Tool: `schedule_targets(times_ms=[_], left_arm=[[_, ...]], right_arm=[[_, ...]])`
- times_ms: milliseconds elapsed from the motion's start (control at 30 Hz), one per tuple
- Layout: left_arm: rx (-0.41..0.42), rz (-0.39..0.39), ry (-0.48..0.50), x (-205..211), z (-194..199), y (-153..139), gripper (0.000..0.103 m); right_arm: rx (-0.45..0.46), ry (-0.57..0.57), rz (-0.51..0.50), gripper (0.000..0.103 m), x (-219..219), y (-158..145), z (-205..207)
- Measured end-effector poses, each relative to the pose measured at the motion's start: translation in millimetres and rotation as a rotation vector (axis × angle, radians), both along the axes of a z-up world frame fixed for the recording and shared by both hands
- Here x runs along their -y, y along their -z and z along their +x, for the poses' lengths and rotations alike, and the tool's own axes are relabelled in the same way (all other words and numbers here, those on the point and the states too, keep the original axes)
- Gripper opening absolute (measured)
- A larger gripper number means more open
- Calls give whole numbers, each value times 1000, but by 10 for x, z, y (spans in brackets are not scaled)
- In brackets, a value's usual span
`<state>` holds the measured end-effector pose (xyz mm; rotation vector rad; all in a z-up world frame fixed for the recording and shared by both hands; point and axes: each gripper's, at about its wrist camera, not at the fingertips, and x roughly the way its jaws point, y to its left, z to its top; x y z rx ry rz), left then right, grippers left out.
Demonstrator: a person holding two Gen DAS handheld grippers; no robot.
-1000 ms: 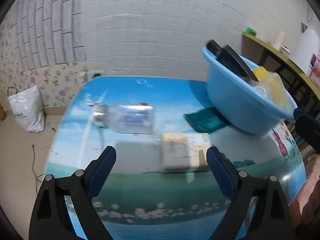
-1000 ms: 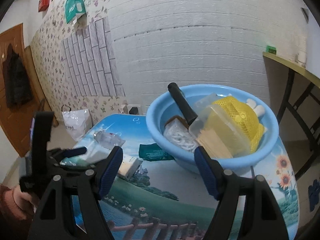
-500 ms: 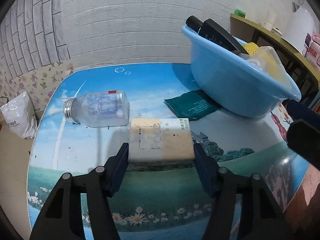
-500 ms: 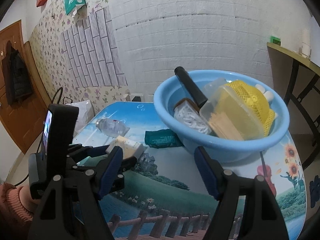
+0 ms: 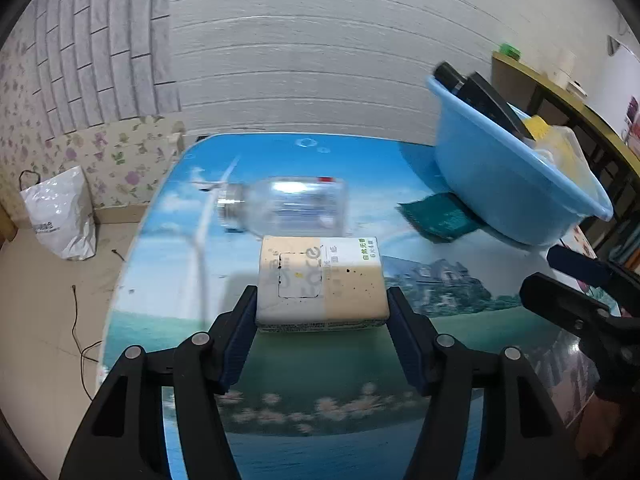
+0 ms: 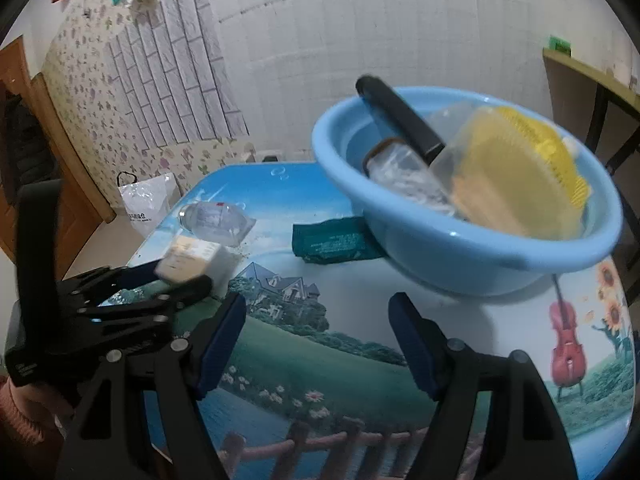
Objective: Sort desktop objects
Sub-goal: 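Lift the Face box with the left tool while the right grips the clear glass bottle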
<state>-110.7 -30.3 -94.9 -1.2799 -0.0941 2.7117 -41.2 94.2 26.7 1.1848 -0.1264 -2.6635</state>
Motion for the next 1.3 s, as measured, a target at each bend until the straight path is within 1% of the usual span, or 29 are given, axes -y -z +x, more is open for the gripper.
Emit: schedule_targets(times_ms=[100, 167, 233, 300, 400, 533, 800, 900, 1067, 1167, 1233, 1267, 1300], left_arm=[[-5, -2, -30, 124, 4, -15, 62], [-11, -1, -45, 199, 4, -29, 62], [-17, -2, -57, 248, 10, -41, 62], [-24, -2, -71, 316, 11, -55, 62], [-35, 3, -90, 423, -2, -92, 62], [-48, -1, -115, 569, -55, -121, 62], [-70, -29, -149, 847, -280, -153, 62], [-54, -42, -140, 916, -406, -86, 62], [-25, -63, -120, 997, -576, 16, 62], [-9, -42, -118, 1072, -622, 47, 62], [-5, -9, -114, 1099, -595, 47, 62], [-5, 11, -111, 1124, -582, 43, 62], [0, 10, -125, 1152, -576, 47, 62]], right_arm=[[22, 21, 17, 74, 79, 34, -95], [54, 47, 24, 74, 125, 64, -180], [96, 112, 17, 74, 151, 110, -297], [109, 151, 14, 74, 205, 120, -382], [113, 112, 2, 74, 350, 100, -471], [93, 76, 21, 74, 532, 69, -520], [95, -6, 13, 74, 817, 34, -663], [105, -30, 14, 74, 899, 54, -760], [157, -59, -13, 74, 1007, 121, -912], [194, -72, -32, 74, 1135, 167, -1024], [202, -80, -25, 75, 1245, 189, -1085], [201, -81, -23, 80, 1282, 198, -1105], [204, -78, -22, 82, 1310, 206, -1133]])
